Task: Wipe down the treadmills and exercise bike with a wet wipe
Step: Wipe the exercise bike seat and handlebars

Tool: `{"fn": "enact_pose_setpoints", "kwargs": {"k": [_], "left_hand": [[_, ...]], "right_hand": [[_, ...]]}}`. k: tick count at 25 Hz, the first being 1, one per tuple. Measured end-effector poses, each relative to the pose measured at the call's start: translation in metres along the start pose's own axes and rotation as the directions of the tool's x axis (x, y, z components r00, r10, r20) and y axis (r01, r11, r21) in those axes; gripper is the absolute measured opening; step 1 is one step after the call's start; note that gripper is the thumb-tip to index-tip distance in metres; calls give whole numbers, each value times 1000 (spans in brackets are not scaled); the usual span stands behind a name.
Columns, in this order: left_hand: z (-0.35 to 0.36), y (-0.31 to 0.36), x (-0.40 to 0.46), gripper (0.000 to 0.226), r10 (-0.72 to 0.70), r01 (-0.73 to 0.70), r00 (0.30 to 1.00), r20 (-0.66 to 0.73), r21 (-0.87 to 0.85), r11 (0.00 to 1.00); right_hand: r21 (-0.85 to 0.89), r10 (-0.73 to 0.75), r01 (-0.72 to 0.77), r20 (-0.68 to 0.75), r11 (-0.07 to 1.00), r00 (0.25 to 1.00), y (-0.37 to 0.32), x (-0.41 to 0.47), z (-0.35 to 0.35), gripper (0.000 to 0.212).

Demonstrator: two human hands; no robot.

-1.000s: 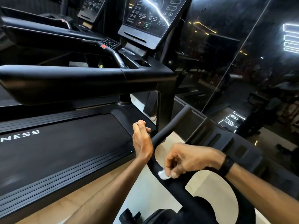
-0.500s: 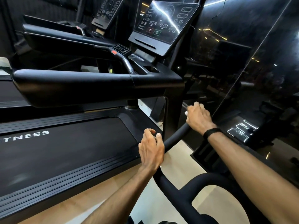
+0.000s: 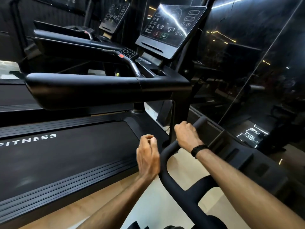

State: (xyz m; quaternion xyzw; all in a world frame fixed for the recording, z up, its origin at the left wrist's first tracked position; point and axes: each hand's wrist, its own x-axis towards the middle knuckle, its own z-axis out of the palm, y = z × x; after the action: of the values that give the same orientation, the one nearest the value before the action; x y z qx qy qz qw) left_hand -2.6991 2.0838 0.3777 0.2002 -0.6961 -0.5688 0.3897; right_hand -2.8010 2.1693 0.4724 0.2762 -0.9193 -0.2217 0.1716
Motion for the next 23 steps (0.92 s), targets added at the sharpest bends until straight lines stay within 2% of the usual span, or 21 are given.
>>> {"fn": "enact_pose_setpoints", "kwargs": {"k": [5, 7, 11, 13, 18, 20, 23], "left_hand": [[-23, -13, 3, 26, -67, 68, 996, -51, 23, 997], [-26, -11, 2, 28, -70, 71, 996, -53, 19, 997], [-28, 0, -9, 28, -66, 66, 998, -15, 16, 998], [-29, 4, -17, 29, -58, 58, 998, 16, 6, 998], [-37, 6, -44, 29, -9, 11, 995, 99, -15, 1000], [-42, 8, -59, 24, 108, -103, 975, 193, -33, 994], [-48, 18, -88, 21, 344, -348, 890, 300, -42, 936]], "right_hand": [[363, -6, -22, 75, 931, 997, -13, -21, -4, 20], [471, -58, 25, 55, 882, 997, -20, -30, -5, 14], [654, -151, 101, 20, 749, 988, -36, -67, -11, 18], [648, -203, 150, 7, 747, 979, -46, -89, -17, 19], [509, -351, 329, -57, 795, 935, -51, -159, -31, 17], [428, -369, 370, -89, 824, 925, -42, -193, -29, 13], [362, -309, 334, -126, 870, 943, -27, -243, -22, 8]]}}
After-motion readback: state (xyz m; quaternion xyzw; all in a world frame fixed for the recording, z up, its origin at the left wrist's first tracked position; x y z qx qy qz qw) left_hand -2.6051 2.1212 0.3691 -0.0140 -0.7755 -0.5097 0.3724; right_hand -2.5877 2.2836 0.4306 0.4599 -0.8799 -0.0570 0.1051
